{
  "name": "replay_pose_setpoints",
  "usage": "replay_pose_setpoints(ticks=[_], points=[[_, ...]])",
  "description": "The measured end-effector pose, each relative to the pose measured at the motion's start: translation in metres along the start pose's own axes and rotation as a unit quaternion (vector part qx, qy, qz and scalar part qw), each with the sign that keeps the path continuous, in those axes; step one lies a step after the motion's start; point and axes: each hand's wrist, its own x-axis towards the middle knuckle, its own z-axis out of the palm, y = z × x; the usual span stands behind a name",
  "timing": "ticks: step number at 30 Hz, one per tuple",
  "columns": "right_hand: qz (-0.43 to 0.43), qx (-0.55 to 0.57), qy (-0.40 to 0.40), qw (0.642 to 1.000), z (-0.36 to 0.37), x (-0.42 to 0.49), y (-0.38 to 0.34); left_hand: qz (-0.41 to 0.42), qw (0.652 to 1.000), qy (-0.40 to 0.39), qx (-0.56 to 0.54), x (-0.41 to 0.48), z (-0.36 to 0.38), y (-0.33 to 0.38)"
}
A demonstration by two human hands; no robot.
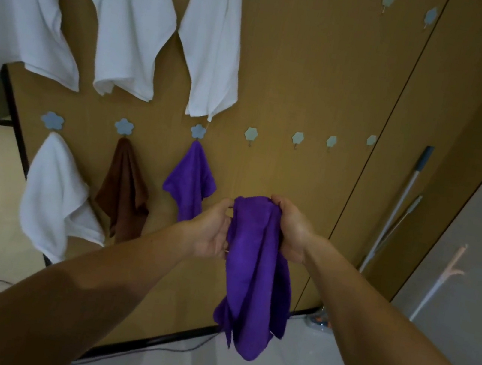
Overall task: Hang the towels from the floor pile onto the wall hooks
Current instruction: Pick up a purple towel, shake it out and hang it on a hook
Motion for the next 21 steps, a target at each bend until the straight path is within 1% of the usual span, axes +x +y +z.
replay_pose_setpoints(ticks=[2, 3, 4, 6, 9, 10, 12, 13, 14, 15, 18, 19, 21], points=[[-0.032, -0.139, 0.048, 0.989, -0.002, 0.001, -0.001, -0.001, 1.000, 0.012, -0.019, 0.002, 0.002, -0.002], [-0.044, -0.189, 0.059, 0.979, -0.003, 0.001, -0.001, 0.006, 1.000, 0.022, -0.019, 0.002, 0.002, -0.002], [-0.052, -0.209, 0.066, 0.974, -0.005, 0.002, 0.000, 0.015, 0.999, 0.028, -0.027, 0.002, 0.003, -0.001], [-0.064, -0.179, 0.095, 0.977, -0.010, 0.004, -0.001, 0.039, 0.997, 0.037, -0.064, 0.001, 0.004, 0.002], [-0.093, -0.120, 0.166, 0.974, -0.022, 0.008, -0.005, 0.061, 0.991, 0.043, -0.110, -0.004, 0.001, 0.012], [-0.099, -0.077, 0.164, 0.978, -0.025, 0.009, -0.003, 0.059, 0.991, 0.040, -0.115, -0.007, 0.001, 0.014], [-0.083, 0.053, 0.094, 0.991, -0.026, 0.008, 0.002, 0.061, 0.990, 0.022, -0.123, -0.009, 0.005, 0.016], [-0.069, 0.099, 0.051, 0.991, -0.025, 0.007, 0.004, 0.074, 0.989, 0.011, -0.129, -0.009, 0.007, 0.015], [-0.059, 0.114, 0.020, 0.992, -0.024, 0.006, 0.006, 0.088, 0.987, -0.002, -0.135, -0.008, 0.010, 0.015], [-0.053, 0.117, 0.004, 0.992, -0.024, 0.006, 0.006, 0.098, 0.986, -0.013, -0.137, -0.008, 0.012, 0.015], [-0.036, 0.109, -0.007, 0.993, -0.027, 0.006, 0.004, 0.099, 0.988, -0.029, -0.119, -0.009, 0.015, 0.014], [-0.026, 0.103, -0.013, 0.994, -0.028, 0.006, 0.003, 0.096, 0.988, -0.031, -0.114, -0.010, 0.014, 0.013], [-0.010, 0.080, -0.042, 0.996, -0.028, 0.006, 0.003, 0.099, 0.985, -0.019, -0.138, -0.008, 0.011, 0.011]])
